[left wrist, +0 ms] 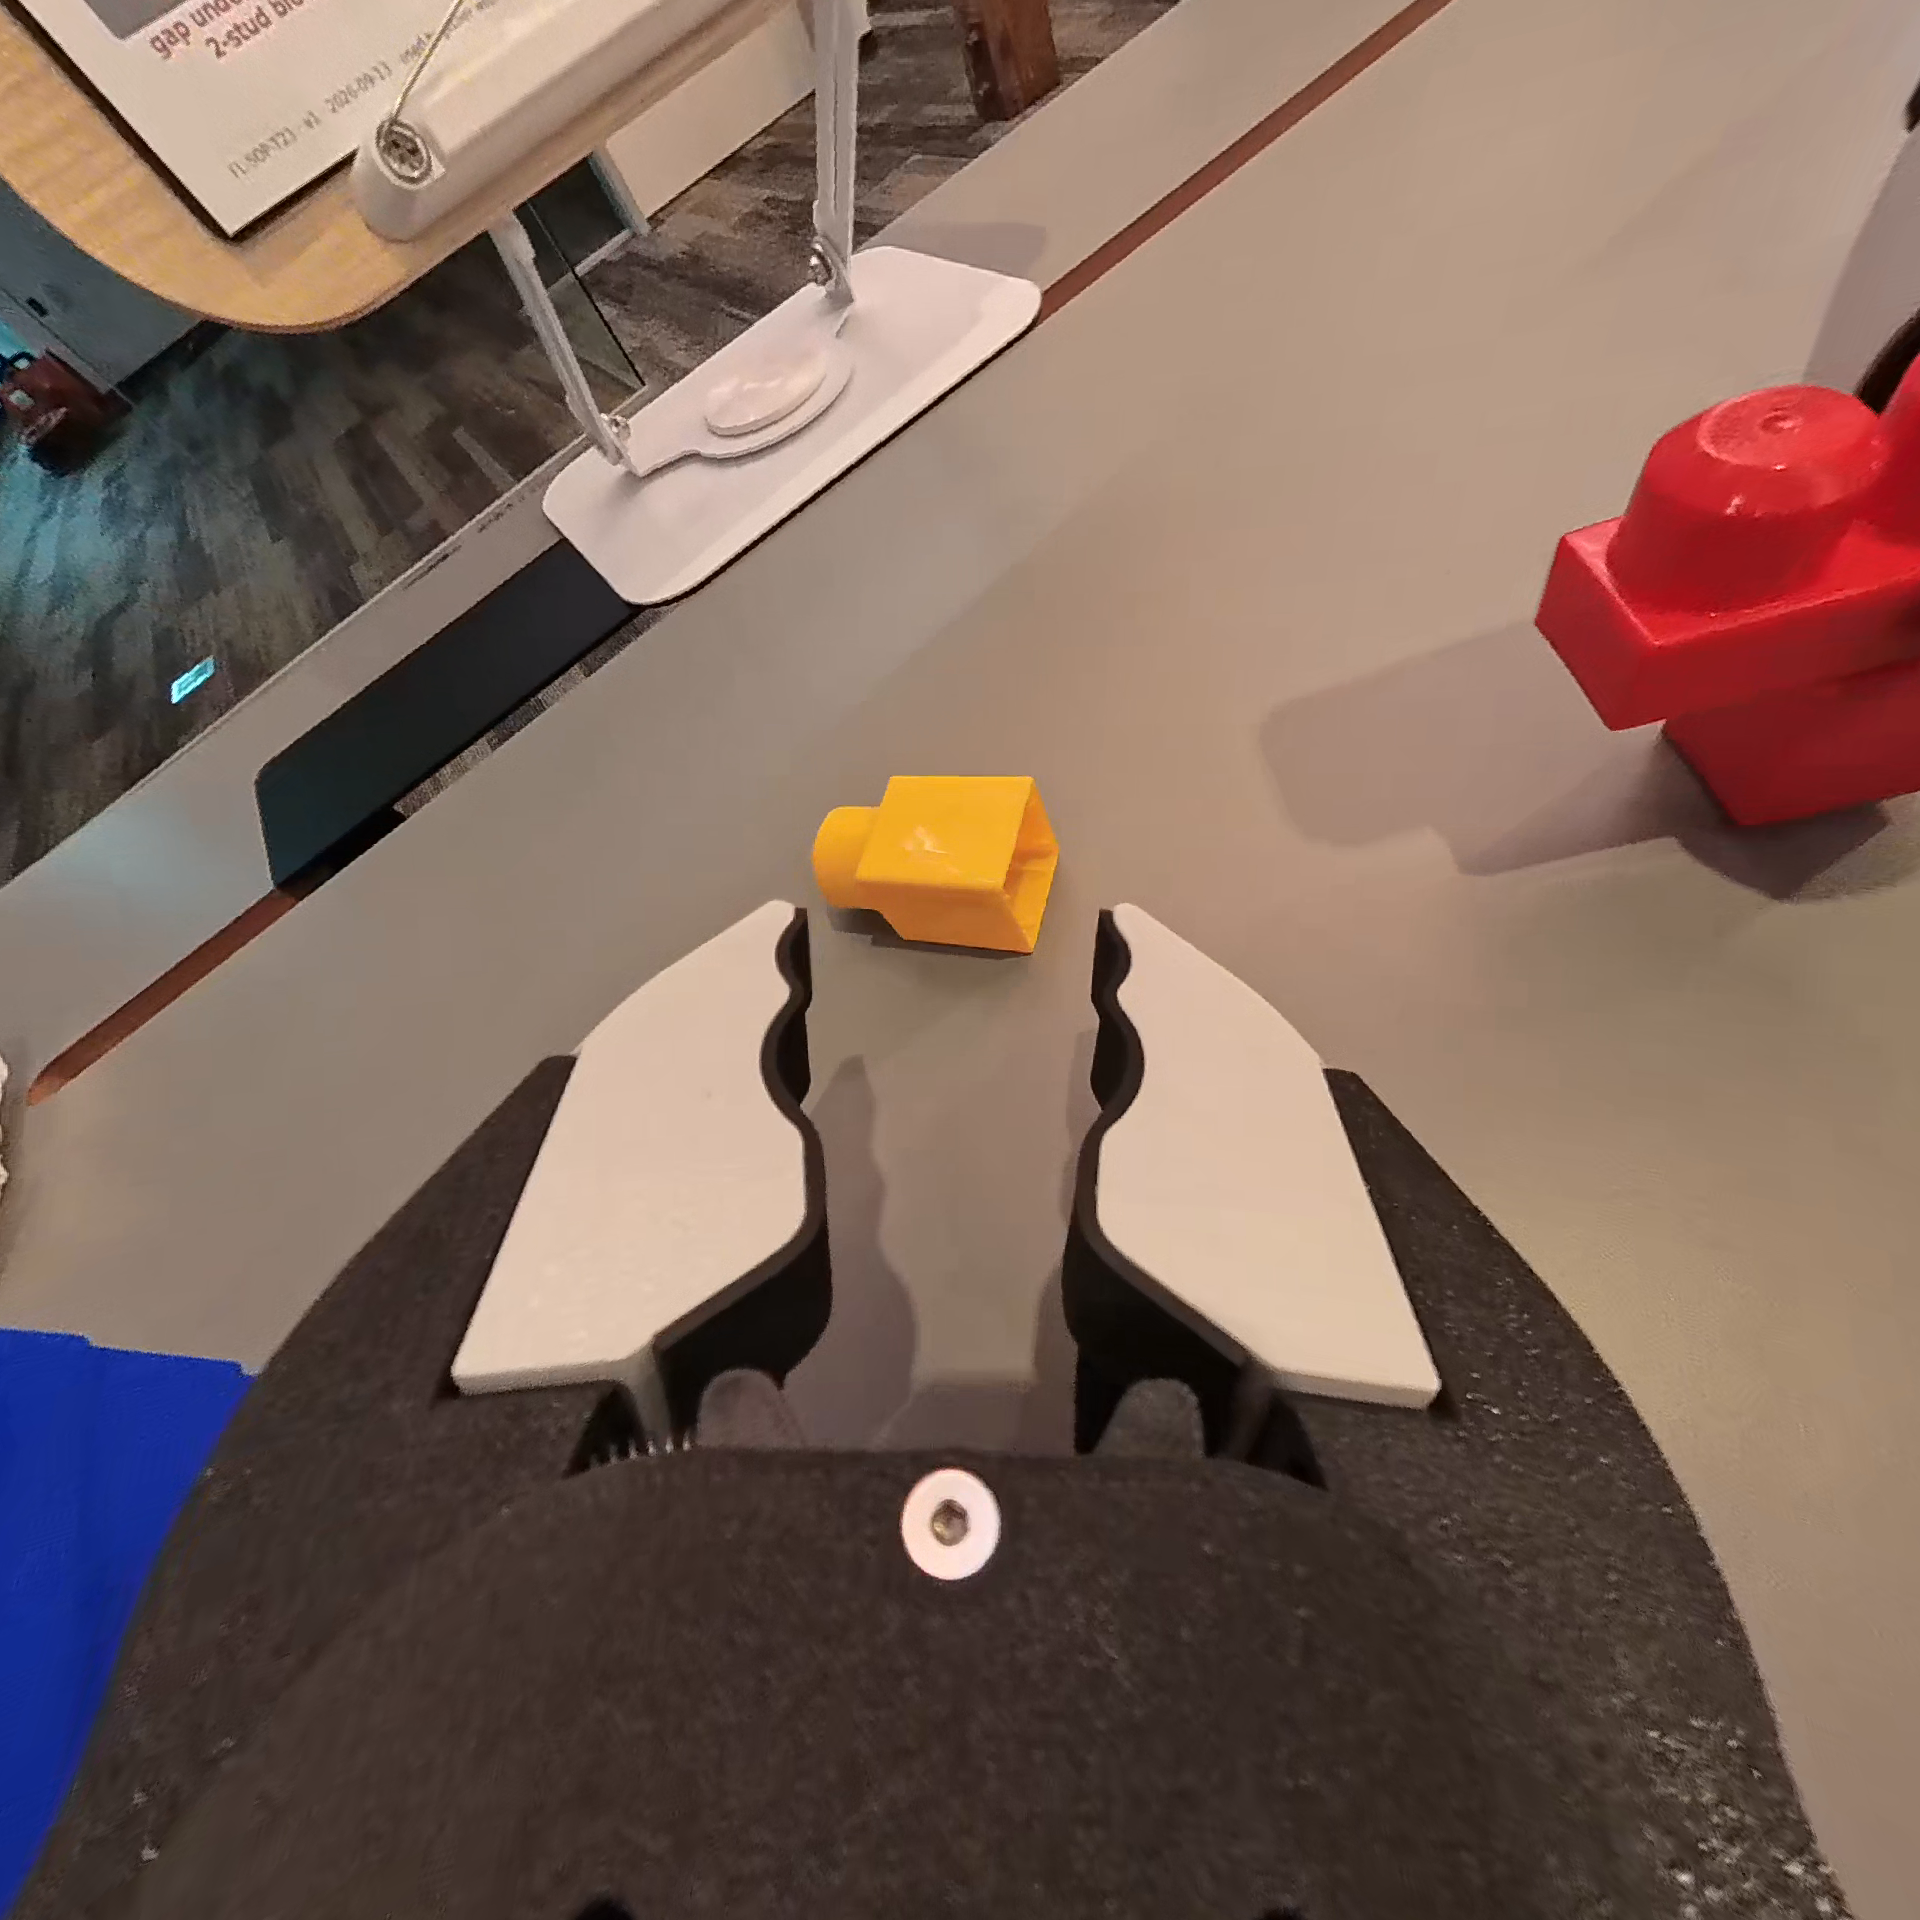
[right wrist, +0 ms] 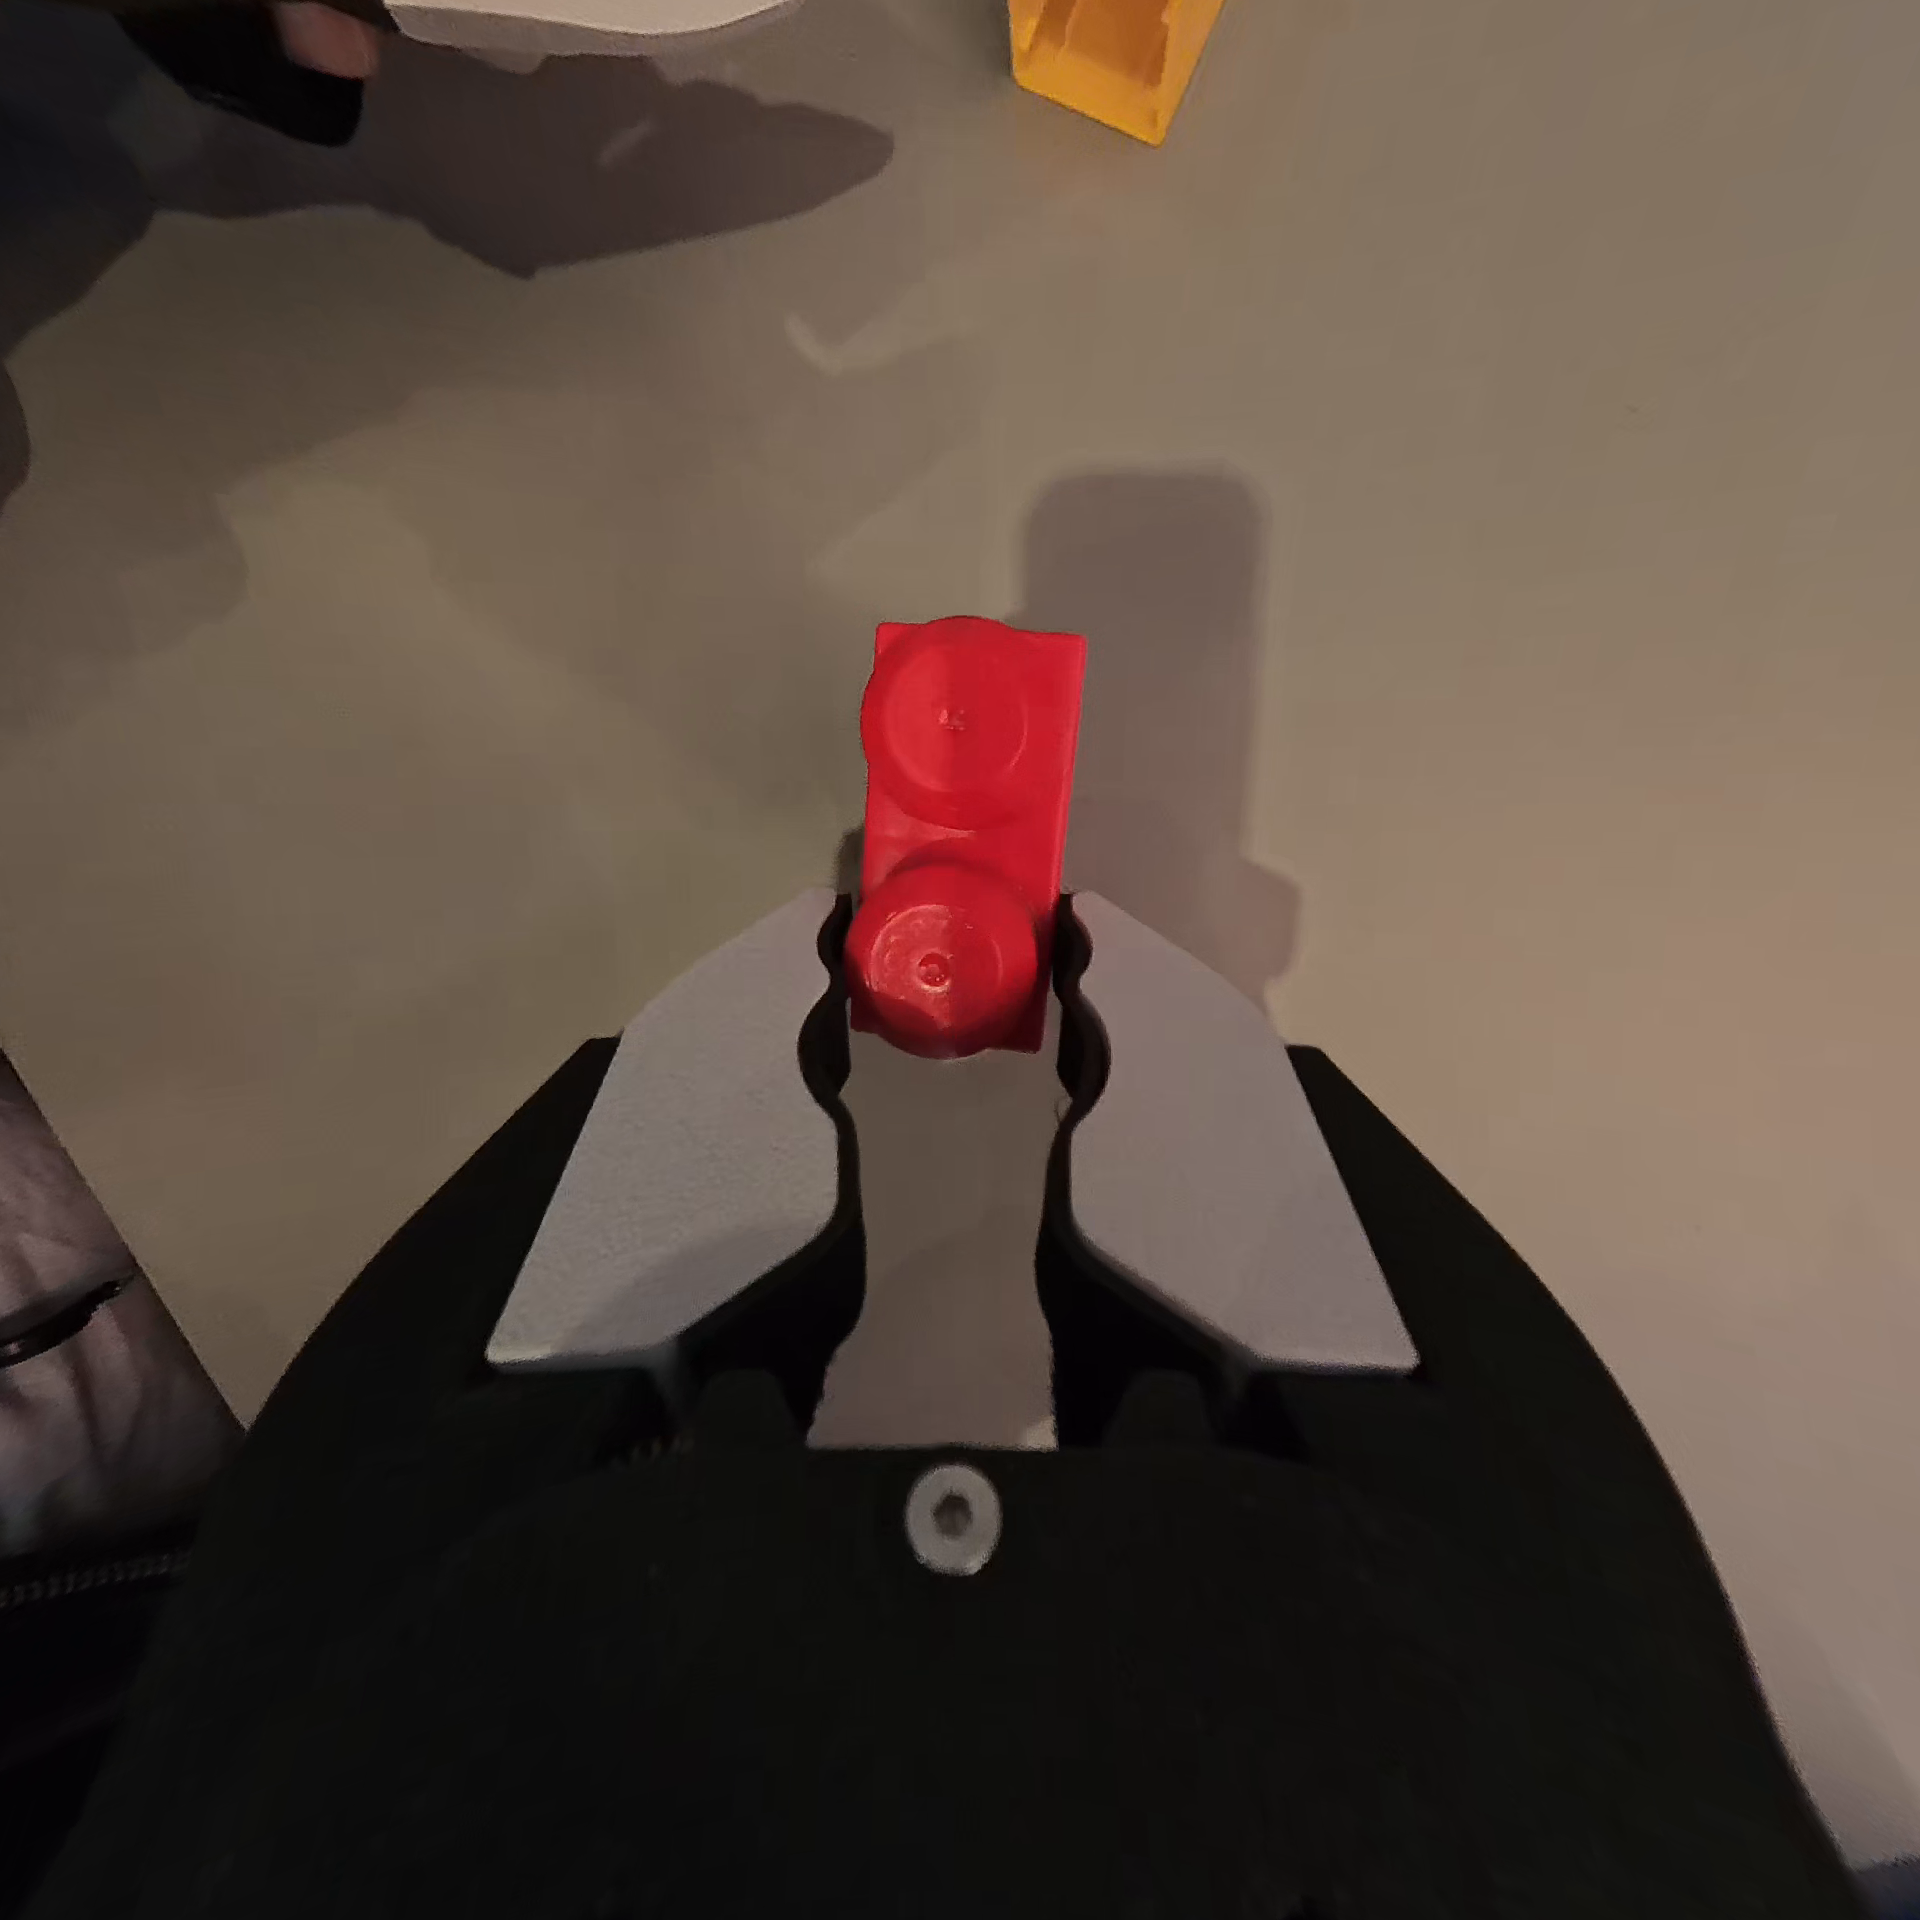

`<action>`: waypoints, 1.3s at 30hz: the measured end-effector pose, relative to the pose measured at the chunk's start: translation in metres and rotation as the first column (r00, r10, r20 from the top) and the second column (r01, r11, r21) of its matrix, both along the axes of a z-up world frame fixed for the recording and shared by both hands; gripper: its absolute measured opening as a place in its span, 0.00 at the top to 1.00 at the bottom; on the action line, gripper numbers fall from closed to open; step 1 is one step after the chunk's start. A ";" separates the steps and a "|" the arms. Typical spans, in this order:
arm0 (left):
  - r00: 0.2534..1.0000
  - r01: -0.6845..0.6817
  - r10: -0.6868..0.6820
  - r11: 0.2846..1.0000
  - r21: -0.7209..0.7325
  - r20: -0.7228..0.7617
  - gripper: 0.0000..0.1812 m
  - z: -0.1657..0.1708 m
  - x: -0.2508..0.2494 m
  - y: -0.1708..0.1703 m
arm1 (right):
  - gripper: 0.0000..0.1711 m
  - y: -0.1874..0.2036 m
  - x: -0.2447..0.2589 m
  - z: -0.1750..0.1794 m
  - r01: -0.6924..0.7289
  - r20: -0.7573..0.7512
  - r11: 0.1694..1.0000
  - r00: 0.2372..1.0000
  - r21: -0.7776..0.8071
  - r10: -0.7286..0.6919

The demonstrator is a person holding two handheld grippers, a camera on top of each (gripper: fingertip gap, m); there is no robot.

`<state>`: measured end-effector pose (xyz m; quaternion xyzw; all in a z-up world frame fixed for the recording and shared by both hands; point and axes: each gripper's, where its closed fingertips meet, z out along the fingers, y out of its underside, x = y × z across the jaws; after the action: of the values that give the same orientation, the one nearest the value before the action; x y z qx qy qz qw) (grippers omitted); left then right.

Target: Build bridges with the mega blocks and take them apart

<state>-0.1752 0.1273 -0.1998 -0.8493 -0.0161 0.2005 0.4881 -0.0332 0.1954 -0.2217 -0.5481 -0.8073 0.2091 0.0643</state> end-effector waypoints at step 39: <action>0.456 -0.504 0.718 0.695 -0.513 0.525 0.56 -0.020 -0.024 0.023 | 0.73 0.077 0.006 0.177 -0.013 -0.683 0.970 0.712 -0.243 -0.162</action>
<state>-0.1988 0.1499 -0.2203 -0.8536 -0.4759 0.0303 0.2098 -0.0269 0.2726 -0.0447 -0.4644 -0.6705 0.4894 0.3085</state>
